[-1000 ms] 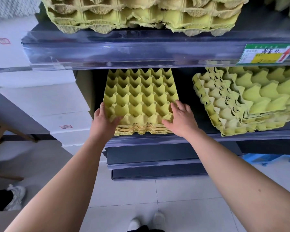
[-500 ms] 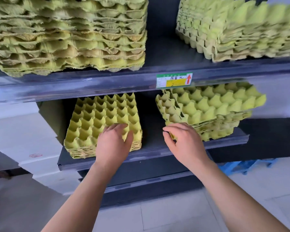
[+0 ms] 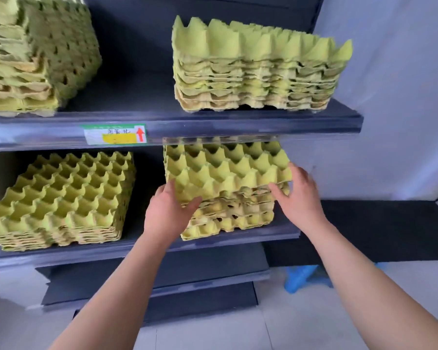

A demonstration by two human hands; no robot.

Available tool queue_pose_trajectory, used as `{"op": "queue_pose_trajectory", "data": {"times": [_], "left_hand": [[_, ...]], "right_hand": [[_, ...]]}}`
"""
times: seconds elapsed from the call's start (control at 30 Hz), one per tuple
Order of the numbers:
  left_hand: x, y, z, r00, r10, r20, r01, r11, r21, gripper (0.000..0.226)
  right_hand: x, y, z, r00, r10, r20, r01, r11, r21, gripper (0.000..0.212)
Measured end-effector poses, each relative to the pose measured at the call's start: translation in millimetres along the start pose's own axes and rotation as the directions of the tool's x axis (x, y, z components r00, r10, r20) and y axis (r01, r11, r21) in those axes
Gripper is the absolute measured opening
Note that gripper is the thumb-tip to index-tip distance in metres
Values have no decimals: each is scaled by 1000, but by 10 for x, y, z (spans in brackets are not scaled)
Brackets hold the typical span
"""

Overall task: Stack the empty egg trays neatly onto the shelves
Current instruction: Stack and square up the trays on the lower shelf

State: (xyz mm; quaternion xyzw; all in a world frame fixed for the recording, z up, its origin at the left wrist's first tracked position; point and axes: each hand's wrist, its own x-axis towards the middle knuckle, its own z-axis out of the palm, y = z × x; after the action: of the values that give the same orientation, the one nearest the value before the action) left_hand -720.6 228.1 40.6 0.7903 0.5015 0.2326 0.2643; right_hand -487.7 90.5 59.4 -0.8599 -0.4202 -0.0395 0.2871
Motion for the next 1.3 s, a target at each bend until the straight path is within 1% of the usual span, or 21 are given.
{"op": "queue_pose_trajectory", "data": {"times": [0.03,0.07,0.13,0.2,0.27,0.33,0.4,0.5,0.57,0.63,0.7,0.8,0.87,0.9,0.97,1.03,1.1,1.13,1.2,1.23,1.3], "left_hand": [[-8,37,25,1000,-6,-28,5,1000,-10,78],[-13,71,29,998,0,-66,-1,1000,-22,74],[-7,146,27,987,13,-160,-21,999,-48,62],[23,199,-6,977,0,-213,-15,998,-67,57],[41,193,-32,978,-26,-205,11,997,-70,57],[19,144,-13,985,-43,-166,34,998,-55,57],[-22,96,46,990,-63,-126,55,997,-62,56],[-33,83,93,986,-72,-149,53,990,-130,57],[7,121,71,984,-84,-159,60,987,-150,67],[31,174,44,983,-108,-152,89,988,-126,70],[24,195,51,983,-99,-153,85,992,-91,61],[5,151,139,988,-118,-104,112,992,-66,62],[1,110,191,986,-140,-91,131,987,-96,63],[1,104,201,984,-155,-88,144,982,-122,64],[11,115,199,979,-186,-84,169,969,-177,69],[34,133,193,972,-225,-66,205,952,-226,72],[49,151,196,968,-245,-54,224,942,-249,59],[55,148,203,968,-244,-64,220,940,-261,52],[51,149,204,966,-238,-103,199,934,-295,46],[40,162,202,963,-238,-122,190,930,-316,47],[27,174,210,958,-242,-156,174,919,-354,54]], "right_hand": [[57,39,-6,999,5,37,-7,997,77,61],[96,55,-4,999,-15,30,11,993,117,57],[150,56,-23,997,-63,-53,69,988,135,47],[187,43,-34,991,-73,-109,91,982,165,43],[184,72,-2,993,-63,-104,81,980,183,41],[142,145,61,995,-64,-71,75,985,158,39],[106,210,98,994,-80,-71,89,987,136,40],[137,200,92,986,-118,-121,138,975,176,49],[232,162,90,981,-163,-101,180,965,191,54],[323,159,105,979,-191,-69,199,970,143,49],[349,212,131,982,-183,-35,185,980,68,43],[299,337,182,979,-201,43,202,979,-35,44],[303,359,183,976,-208,63,210,977,-22,45],[317,346,170,980,-187,65,186,982,19,45],[360,313,146,993,-79,86,68,990,125,45],[401,319,145,992,12,125,-31,987,155,37],[408,341,159,985,61,161,-85,986,143,24],[412,346,164,981,82,174,-109,982,155,21],[422,346,172,978,101,185,-135,974,180,28],[435,347,175,977,106,184,-144,968,207,35],[463,341,178,980,102,172,-150,944,294,40]]}}
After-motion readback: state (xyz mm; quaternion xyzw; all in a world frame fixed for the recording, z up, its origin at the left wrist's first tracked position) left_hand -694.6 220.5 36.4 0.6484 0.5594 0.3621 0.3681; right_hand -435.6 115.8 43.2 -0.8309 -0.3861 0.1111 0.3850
